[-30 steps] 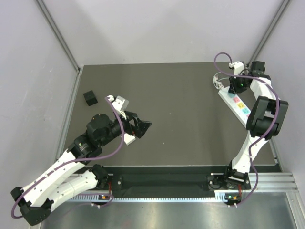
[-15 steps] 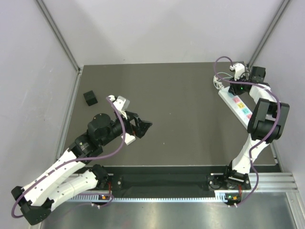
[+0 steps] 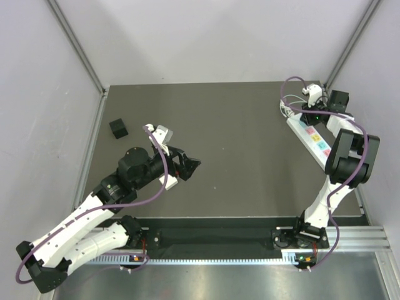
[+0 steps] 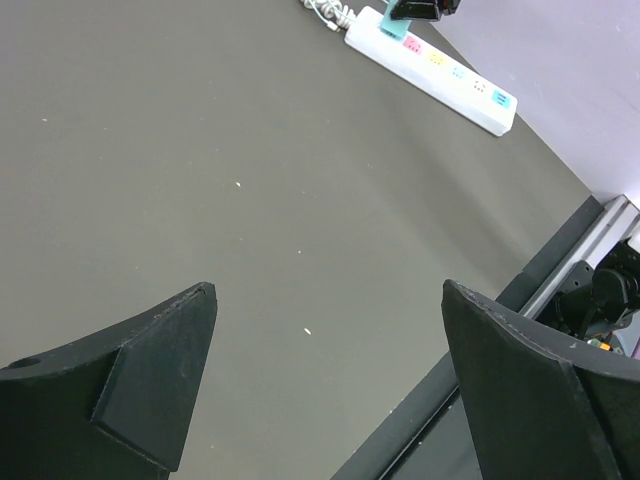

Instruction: Insert the plug

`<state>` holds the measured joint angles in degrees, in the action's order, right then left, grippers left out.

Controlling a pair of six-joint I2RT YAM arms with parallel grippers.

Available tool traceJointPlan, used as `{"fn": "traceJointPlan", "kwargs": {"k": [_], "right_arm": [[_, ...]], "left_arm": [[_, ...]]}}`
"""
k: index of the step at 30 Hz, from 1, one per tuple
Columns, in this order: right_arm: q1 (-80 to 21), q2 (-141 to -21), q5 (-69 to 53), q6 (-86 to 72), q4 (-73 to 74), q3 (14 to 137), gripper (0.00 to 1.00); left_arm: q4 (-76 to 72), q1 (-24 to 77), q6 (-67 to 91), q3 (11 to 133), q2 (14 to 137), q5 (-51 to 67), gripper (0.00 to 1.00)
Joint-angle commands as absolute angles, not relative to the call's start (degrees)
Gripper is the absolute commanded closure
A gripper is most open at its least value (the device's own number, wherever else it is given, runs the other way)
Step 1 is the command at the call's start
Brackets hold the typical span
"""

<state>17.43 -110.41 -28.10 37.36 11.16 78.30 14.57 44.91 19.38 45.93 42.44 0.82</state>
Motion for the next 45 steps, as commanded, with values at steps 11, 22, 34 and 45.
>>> {"fn": "traceJointPlan", "kwargs": {"k": [11, 22, 34, 45], "right_arm": [[20.39, -108.89, -27.25, 34.10, 1.23, 67.24, 1.00], [20.92, -113.11, -25.93, 31.47, 1.14, 66.44, 1.00], [15.84, -105.49, -17.82, 22.15, -4.21, 64.96, 0.84], [4.49, -107.75, -10.39, 10.04, 4.94, 79.71, 0.56]], "left_arm": [[11.16, 45.00, 19.16, 46.32, 43.15, 1.14, 0.02], [11.34, 44.91, 18.90, 46.32, 42.98, 0.79, 0.01], [11.60, 44.91, 19.34, 46.23, 41.31, 0.53, 0.02], [11.43, 44.91, 18.90, 46.23, 38.15, -1.58, 0.02]]}}
